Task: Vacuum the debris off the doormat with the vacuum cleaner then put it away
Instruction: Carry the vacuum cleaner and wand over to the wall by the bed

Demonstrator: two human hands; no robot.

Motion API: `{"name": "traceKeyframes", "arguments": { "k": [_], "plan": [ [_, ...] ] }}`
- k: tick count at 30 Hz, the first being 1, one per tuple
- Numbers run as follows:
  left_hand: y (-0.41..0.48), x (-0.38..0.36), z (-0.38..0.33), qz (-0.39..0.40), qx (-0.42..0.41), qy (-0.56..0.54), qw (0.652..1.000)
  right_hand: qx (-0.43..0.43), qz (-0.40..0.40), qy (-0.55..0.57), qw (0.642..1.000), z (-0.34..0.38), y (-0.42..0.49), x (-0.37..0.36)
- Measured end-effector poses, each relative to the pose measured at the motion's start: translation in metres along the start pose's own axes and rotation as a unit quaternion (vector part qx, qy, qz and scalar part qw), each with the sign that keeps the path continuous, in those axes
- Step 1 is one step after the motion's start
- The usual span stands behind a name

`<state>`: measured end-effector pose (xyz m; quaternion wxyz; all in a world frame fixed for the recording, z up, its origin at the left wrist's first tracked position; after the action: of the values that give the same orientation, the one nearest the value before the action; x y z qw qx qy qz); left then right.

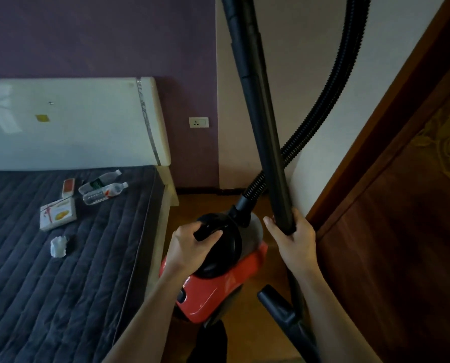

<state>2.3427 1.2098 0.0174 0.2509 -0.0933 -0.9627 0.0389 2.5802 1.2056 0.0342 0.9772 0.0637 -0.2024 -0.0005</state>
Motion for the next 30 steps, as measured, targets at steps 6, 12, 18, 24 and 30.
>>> {"name": "traceKeyframes", "arguments": {
  "k": [6,12,18,24,30],
  "plan": [
    [0.121,0.036,0.0,0.031,-0.032,0.027,0.999,-0.008,-0.02,-0.01,1.0,0.007,0.125,-0.023],
    [0.213,0.059,0.011,0.049,-0.045,0.029,0.997,-0.03,-0.003,0.01,0.999,-0.003,0.197,-0.04],
    [0.28,0.071,0.029,0.047,-0.028,0.004,0.999,-0.063,-0.016,0.01,0.998,-0.022,0.248,-0.037],
    [0.33,0.07,0.036,0.054,-0.008,-0.003,0.999,-0.065,-0.004,0.016,0.998,-0.04,0.294,-0.029],
    [0.395,0.055,0.029,0.023,0.026,0.009,0.999,-0.071,0.016,0.045,0.996,-0.077,0.351,-0.013]
  ]
}}
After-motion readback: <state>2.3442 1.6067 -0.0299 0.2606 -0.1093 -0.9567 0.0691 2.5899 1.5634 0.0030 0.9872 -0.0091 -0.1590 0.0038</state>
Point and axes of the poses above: each hand's wrist, its own y-axis towards the middle knuckle, its own x-axis out of the back of the hand, z = x × y, the point moved 4 cm from there along y, towards the middle knuckle, and after that the axes turned 13 degrees about z, right-handed, at the moved point
